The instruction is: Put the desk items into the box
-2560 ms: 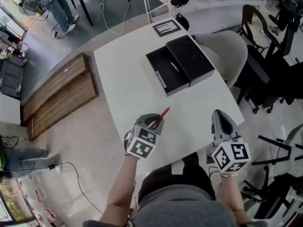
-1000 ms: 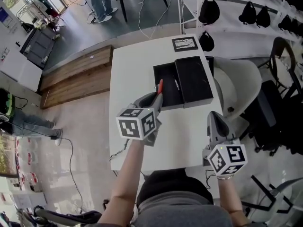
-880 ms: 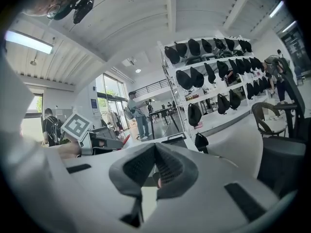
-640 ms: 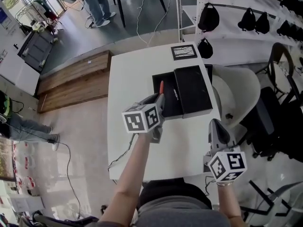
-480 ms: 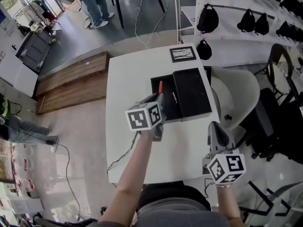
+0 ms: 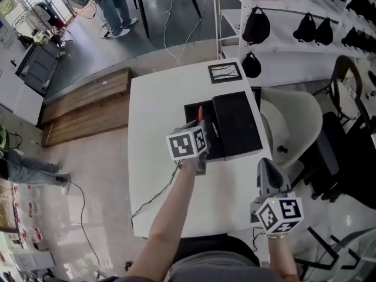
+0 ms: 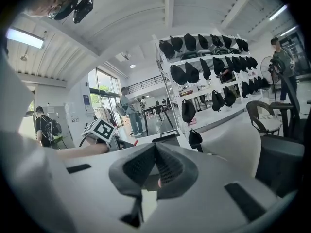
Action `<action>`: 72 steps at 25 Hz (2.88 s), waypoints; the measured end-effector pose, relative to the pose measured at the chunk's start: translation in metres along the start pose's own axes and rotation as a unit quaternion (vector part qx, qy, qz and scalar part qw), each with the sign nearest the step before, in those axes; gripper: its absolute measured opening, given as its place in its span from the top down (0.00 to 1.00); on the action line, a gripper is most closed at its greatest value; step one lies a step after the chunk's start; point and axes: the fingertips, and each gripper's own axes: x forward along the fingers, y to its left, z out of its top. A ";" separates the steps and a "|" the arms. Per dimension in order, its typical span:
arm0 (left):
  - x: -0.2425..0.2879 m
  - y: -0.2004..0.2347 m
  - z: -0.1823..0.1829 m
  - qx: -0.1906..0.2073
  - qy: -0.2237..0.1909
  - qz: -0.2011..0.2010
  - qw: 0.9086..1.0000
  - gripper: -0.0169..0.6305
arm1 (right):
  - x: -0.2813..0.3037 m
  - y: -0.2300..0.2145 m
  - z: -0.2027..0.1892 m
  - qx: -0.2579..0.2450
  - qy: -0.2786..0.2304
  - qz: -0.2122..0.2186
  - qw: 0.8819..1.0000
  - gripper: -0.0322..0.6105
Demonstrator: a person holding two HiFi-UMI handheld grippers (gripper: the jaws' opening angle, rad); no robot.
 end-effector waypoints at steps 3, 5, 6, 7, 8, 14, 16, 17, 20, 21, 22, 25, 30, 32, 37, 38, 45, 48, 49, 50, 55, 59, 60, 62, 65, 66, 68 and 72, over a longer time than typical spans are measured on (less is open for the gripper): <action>0.012 0.003 -0.006 0.001 0.014 0.006 1.000 0.89 | 0.004 -0.003 -0.001 0.001 0.004 -0.003 1.000 0.95; 0.019 0.005 -0.011 0.001 0.023 0.010 1.000 0.89 | 0.006 -0.005 -0.002 0.001 0.007 -0.004 1.000 0.95; 0.021 0.005 -0.013 0.002 0.029 0.012 1.000 0.89 | 0.007 -0.005 -0.003 0.002 0.009 -0.003 1.000 0.95; 0.024 0.005 -0.015 0.006 0.035 0.013 0.999 0.89 | 0.008 -0.006 -0.004 0.002 0.011 -0.003 1.000 0.95; 0.026 0.004 -0.017 0.011 0.041 0.013 0.999 0.89 | 0.009 -0.006 -0.005 0.002 0.012 -0.004 1.000 0.95; 0.041 -0.001 -0.018 0.032 0.062 0.010 0.997 0.89 | 0.013 -0.008 -0.011 0.006 0.021 -0.006 1.000 0.95; 0.045 -0.004 -0.020 0.042 0.069 0.013 0.997 0.89 | 0.014 -0.008 -0.011 0.007 0.022 -0.008 1.000 0.95; 0.047 -0.005 -0.021 0.048 0.073 0.014 0.996 0.89 | 0.014 -0.009 -0.011 0.007 0.022 -0.009 1.000 0.95; 0.053 -0.008 -0.026 0.060 0.085 0.018 0.994 0.89 | 0.015 -0.010 -0.012 0.008 0.023 -0.011 1.000 0.95; 0.055 -0.009 -0.027 0.061 0.088 0.017 0.994 0.89 | 0.015 -0.011 -0.013 0.009 0.024 -0.012 1.000 0.95; 0.058 -0.009 -0.029 0.061 0.091 0.015 0.994 0.89 | 0.015 -0.011 -0.013 0.009 0.025 -0.013 1.000 0.95; 0.063 -0.008 -0.033 0.056 0.100 0.011 0.993 0.89 | 0.015 -0.013 -0.016 0.011 0.026 -0.016 0.999 0.95; 0.069 -0.005 -0.038 0.057 0.113 0.015 0.992 0.89 | 0.016 -0.017 -0.016 0.012 0.028 -0.019 0.999 0.95; 0.070 -0.005 -0.039 0.060 0.116 0.016 0.991 0.89 | 0.016 -0.017 -0.016 0.012 0.029 -0.019 0.999 0.95; 0.074 -0.005 -0.043 0.070 0.126 0.015 0.989 0.89 | 0.018 -0.018 -0.017 0.013 0.031 -0.021 0.999 0.95; 0.075 -0.004 -0.044 0.072 0.128 0.016 0.989 0.89 | 0.018 -0.018 -0.017 0.012 0.031 -0.021 0.999 0.95; 0.079 -0.002 -0.055 0.085 0.140 0.018 0.986 0.89 | 0.019 -0.020 -0.018 0.012 0.034 -0.023 0.999 0.95; 0.079 0.002 -0.054 0.089 0.141 0.028 0.986 0.89 | 0.017 -0.021 -0.019 0.014 0.035 -0.025 0.999 0.95; 0.080 0.000 -0.056 0.087 0.144 0.023 0.986 0.89 | 0.016 -0.021 -0.020 0.015 0.037 -0.026 0.999 0.95; 0.080 -0.001 -0.057 0.086 0.146 0.022 0.985 0.89 | 0.016 -0.022 -0.021 0.017 0.038 -0.027 0.999 0.95; 0.083 -0.001 -0.057 0.095 0.151 0.024 0.984 0.89 | 0.016 -0.024 -0.025 0.019 0.043 -0.029 0.998 0.95; 0.084 -0.001 -0.058 0.096 0.153 0.028 0.983 0.89 | 0.016 -0.024 -0.025 0.019 0.045 -0.027 0.998 0.95; 0.084 -0.001 -0.057 0.095 0.152 0.028 0.983 0.89 | 0.016 -0.024 -0.025 0.019 0.045 -0.026 0.998 0.95; 0.083 -0.001 -0.057 0.091 0.148 0.028 0.984 0.89 | 0.016 -0.023 -0.026 0.019 0.046 -0.025 0.998 0.95; 0.082 -0.002 -0.057 0.089 0.142 0.021 0.986 0.89 | 0.015 -0.022 -0.028 0.020 0.047 -0.025 0.998 0.95; 0.082 -0.002 -0.056 0.090 0.138 0.018 0.986 0.89 | 0.015 -0.022 -0.028 0.020 0.047 -0.025 0.998 0.95; 0.081 -0.003 -0.053 0.091 0.132 0.016 0.987 0.89 | 0.015 -0.021 -0.028 0.020 0.047 -0.024 0.998 0.95; 0.079 -0.005 -0.050 0.094 0.125 0.011 0.988 0.85 | 0.015 -0.021 -0.028 0.021 0.045 -0.023 0.998 0.95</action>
